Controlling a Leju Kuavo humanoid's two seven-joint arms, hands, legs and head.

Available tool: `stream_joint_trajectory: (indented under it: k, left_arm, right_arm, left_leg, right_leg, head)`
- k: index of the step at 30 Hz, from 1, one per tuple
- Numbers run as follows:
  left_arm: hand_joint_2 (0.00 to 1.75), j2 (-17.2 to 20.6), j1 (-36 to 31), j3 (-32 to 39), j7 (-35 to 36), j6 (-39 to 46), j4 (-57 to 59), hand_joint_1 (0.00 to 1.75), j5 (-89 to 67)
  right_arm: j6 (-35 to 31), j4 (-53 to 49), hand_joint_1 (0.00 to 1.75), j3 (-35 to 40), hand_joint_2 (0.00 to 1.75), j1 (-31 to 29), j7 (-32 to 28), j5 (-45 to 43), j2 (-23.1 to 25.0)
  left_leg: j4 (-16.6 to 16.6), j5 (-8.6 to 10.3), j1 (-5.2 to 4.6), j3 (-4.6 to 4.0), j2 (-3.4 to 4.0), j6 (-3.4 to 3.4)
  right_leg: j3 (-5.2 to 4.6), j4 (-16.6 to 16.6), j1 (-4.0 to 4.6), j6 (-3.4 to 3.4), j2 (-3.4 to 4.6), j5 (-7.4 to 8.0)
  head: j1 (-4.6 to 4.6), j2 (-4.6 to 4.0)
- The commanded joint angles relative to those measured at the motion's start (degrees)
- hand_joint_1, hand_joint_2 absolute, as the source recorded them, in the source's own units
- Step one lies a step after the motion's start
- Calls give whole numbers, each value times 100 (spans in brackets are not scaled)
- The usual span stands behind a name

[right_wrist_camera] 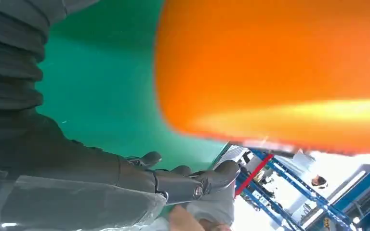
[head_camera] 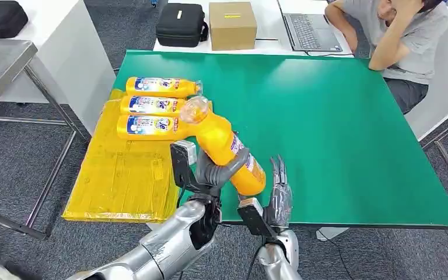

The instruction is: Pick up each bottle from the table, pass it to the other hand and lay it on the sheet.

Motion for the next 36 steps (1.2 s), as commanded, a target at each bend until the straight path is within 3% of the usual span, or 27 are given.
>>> stream_joint_trajectory:
  k: [1,4,11,17,19,26,27,28,31,36]
  left_arm:
    - [175,256,-435,-305,-83,1056,440,175,-1519]
    - [175,473,-491,-131,-83,1857,618,175,-2673]
    - [175,481,-458,1298,-83,1899,1420,175,-4372]
    - [175,244,1,4397,-83,1899,954,175,-8234]
    - [175,145,50,5107,-71,1899,895,175,-9326]
    - [175,186,26,5224,130,1899,891,175,-9868]
    - [175,208,29,5240,385,1899,778,175,-10317]
    - [175,303,209,5207,1182,1899,291,175,-11742]
    - [175,638,247,5037,2102,1899,251,175,-12844]
    - [175,1248,67,4075,3390,1899,1108,175,-13113]
  right_arm:
    - [2,344,0,-248,175,-178,-11,-83,-93]
    - [2,319,0,-395,175,-93,-11,-108,-85]
    - [2,273,0,-620,175,67,-11,-205,-104]
    - [2,374,0,-560,175,63,-11,-295,-101]
    - [2,370,0,-583,175,63,-11,-284,-99]
    - [2,363,0,-584,175,61,-11,-307,-101]
    - [2,358,0,-585,175,65,-11,-323,-104]
    - [2,347,0,-547,175,84,-11,-373,-98]
    - [2,398,0,-454,175,92,-11,-487,-86]
    - [2,585,0,-317,175,15,-11,-741,-49]
  left_leg:
    - [-4,-7,4,23,7,-11]
    - [-3,-17,5,42,18,-17]
    - [-6,-5,4,20,14,-8]
    - [-4,-14,7,32,26,-13]
    - [-1,-19,7,37,29,-15]
    - [-2,-7,4,20,12,-10]
    - [1,-15,7,33,14,-14]
    - [-1,-10,5,24,9,-11]
    - [0,-13,6,27,23,-13]
    - [-10,-17,6,46,38,-19]
  right_leg:
    - [21,-3,5,-10,2,-6]
    - [36,0,7,-15,11,-13]
    - [16,-5,4,-8,10,-2]
    - [24,-1,7,-12,21,-8]
    - [29,1,7,-13,23,-11]
    - [13,1,4,-9,7,-7]
    - [26,5,7,-14,7,-15]
    - [19,1,6,-10,4,-10]
    - [18,3,6,-12,17,-10]
    - [33,2,6,-18,31,-11]
  head:
    - [0,0]
    - [0,0]
    - [2,0]
    - [2,-2]
    - [2,0]
    - [2,0]
    - [0,0]
    - [0,0]
    - [2,0]
    - [2,-2]
